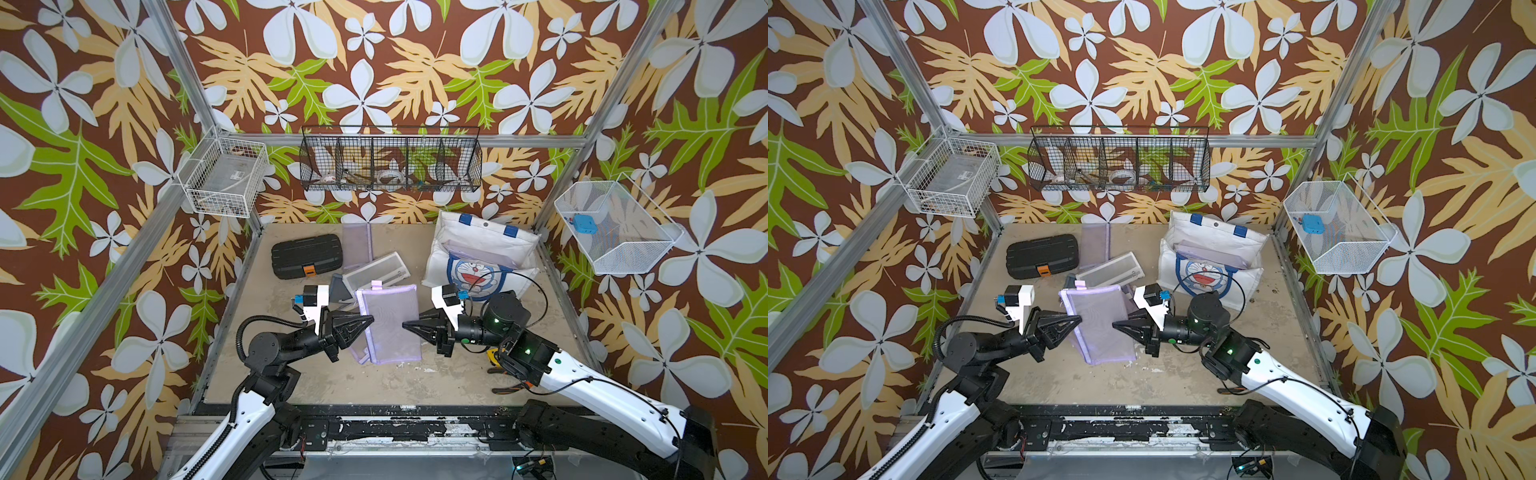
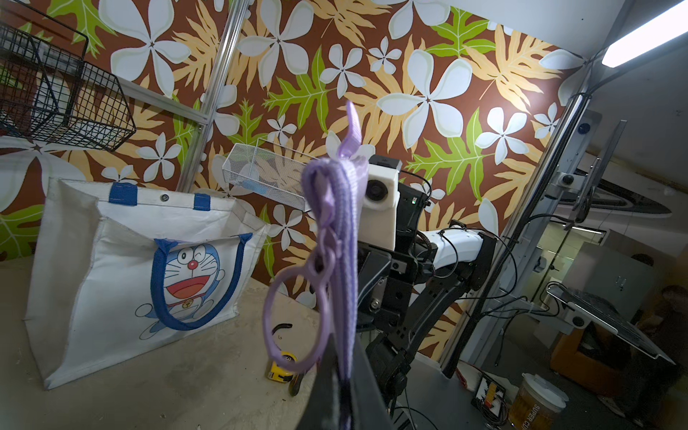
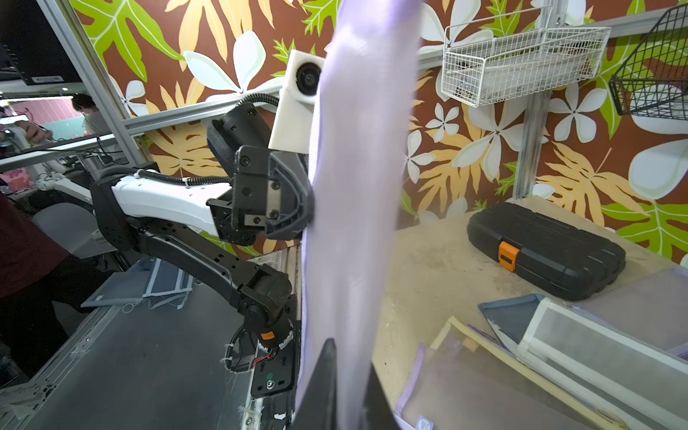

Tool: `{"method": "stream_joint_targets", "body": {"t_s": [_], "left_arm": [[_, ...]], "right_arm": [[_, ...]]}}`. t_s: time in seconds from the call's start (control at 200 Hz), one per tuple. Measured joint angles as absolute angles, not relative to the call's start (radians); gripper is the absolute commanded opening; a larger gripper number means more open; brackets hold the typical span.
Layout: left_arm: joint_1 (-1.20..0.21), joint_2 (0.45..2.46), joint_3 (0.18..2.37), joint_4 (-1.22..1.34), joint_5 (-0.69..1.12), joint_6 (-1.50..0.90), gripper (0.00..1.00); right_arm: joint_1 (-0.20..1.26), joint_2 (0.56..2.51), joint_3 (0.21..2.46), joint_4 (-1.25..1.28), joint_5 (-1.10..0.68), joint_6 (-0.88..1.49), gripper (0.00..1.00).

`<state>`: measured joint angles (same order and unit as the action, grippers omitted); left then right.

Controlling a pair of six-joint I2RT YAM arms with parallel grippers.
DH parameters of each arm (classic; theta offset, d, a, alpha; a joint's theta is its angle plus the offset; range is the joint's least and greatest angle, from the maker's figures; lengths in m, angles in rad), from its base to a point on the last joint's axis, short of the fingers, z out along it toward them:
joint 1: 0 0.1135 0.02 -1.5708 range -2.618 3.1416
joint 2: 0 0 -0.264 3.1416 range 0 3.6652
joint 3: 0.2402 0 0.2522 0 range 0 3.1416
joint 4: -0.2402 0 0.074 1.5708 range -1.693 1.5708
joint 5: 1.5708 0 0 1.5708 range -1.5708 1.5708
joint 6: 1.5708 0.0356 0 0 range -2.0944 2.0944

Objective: Put the pencil pouch into the canvas bag
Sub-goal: Pick up the pencil case from the pencil case.

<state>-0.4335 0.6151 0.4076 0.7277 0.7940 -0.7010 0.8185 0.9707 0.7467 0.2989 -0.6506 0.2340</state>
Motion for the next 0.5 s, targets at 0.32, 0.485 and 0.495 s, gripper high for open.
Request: {"method": "stream_joint_targets", "body": {"t_s": [0.32, 0.485, 0.495], "left_arm": [[-0.434, 0.655, 0.435, 0.614, 0.705, -0.667, 0.62], [-0.434, 0.656, 0.448, 0.496, 0.601, -0.638, 0.94], [-0.434, 0.657, 0.448, 0.49, 0.595, -0.637, 0.95]], "right_arm": [[0.818, 0.893, 0.794, 0.117, -0.506, 0.123, 0.0], [0.818, 0.876, 0.835, -0.01, -0.355, 0.03, 0.0], [0.818, 0.876, 0.837, -0.015, -0.348, 0.027, 0.0]]}}
